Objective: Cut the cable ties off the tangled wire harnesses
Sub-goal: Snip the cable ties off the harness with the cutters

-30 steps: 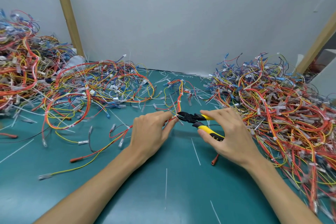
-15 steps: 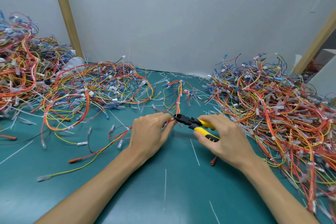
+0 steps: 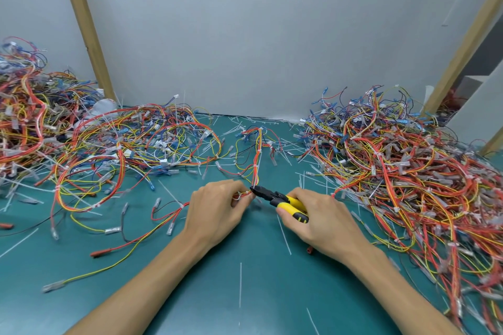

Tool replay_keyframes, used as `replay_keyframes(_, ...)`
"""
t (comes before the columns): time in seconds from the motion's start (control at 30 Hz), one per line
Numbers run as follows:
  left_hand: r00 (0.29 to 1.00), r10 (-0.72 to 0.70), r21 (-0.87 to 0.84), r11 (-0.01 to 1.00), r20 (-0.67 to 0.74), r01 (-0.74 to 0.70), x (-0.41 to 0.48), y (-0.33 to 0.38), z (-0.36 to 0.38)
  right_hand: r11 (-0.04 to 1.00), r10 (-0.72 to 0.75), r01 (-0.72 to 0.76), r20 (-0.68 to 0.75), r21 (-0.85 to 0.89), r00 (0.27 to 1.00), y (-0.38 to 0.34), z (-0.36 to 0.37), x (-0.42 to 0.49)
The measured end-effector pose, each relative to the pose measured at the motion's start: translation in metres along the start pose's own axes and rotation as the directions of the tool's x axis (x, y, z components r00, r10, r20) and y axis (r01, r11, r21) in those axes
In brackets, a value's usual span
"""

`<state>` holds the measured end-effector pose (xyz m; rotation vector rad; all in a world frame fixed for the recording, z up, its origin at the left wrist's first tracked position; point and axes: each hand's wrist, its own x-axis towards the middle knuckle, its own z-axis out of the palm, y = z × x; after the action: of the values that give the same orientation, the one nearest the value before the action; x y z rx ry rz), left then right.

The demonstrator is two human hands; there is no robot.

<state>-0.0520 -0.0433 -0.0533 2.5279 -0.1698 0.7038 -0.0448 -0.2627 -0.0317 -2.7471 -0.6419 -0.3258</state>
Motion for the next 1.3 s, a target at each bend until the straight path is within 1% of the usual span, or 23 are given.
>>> replay_keyframes(0.2, 0.998, -0.032, -0.080, 0.996, 0.045, 0.036, 0.001, 0.001, -0.001, 0.999, 0.041, -0.040, -0.016, 0.011, 0.999, 0.001, 0.004, 0.000)
replay_keyframes(0.37, 0.994, -0.017, -0.066, 0.998, 0.107, 0.024, 0.001, 0.001, 0.000, 0.998, 0.058, -0.058, -0.032, 0.002, 0.998, 0.001, 0.006, 0.000)
replay_keyframes(0.5, 0.992, 0.028, -0.006, 1.000, 0.123, -0.027, 0.001, -0.002, 0.002, 0.998, 0.050, -0.048, -0.047, 0.045, 0.998, 0.001, 0.006, -0.003)
replay_keyframes(0.6, 0.991, 0.061, 0.048, 0.997, 0.120, -0.067, 0.000, -0.002, 0.002, 0.998, 0.043, -0.041, -0.046, 0.041, 0.998, 0.000, 0.008, -0.003)
replay_keyframes(0.67, 0.988, 0.076, 0.102, 0.991, 0.134, -0.090, 0.000, -0.002, 0.002, 0.999, 0.031, -0.029, -0.050, 0.028, 0.998, -0.001, 0.008, -0.004)
replay_keyframes(0.77, 0.987, 0.086, 0.136, 0.985, 0.138, -0.105, -0.001, -0.002, 0.001, 1.000, 0.009, -0.009, -0.039, 0.003, 0.999, -0.003, 0.009, -0.004)
replay_keyframes(0.87, 0.987, 0.093, 0.153, 0.982, 0.133, -0.113, -0.002, 0.000, 0.001, 1.000, 0.021, -0.021, -0.016, -0.020, 1.000, -0.005, 0.007, -0.005)
replay_keyframes(0.97, 0.988, 0.069, 0.176, 0.980, 0.137, -0.093, -0.002, 0.000, 0.002, 0.996, 0.036, -0.038, -0.018, -0.085, 0.999, -0.007, 0.004, -0.004)
replay_keyframes(1.07, 0.990, 0.045, 0.154, 0.986, 0.130, -0.065, -0.002, 0.000, 0.003, 0.991, 0.053, -0.052, 0.009, -0.126, 0.999, -0.011, 0.004, -0.003)
replay_keyframes(1.17, 0.995, 0.030, 0.103, 0.994, 0.098, -0.041, -0.002, 0.001, 0.002, 0.992, 0.068, -0.064, 0.035, -0.109, 0.997, -0.013, 0.005, -0.004)
replay_keyframes(1.3, 0.998, 0.022, 0.062, 0.998, 0.066, -0.026, -0.003, 0.002, 0.002, 0.994, 0.070, -0.067, 0.030, -0.089, 0.997, -0.014, 0.003, -0.004)
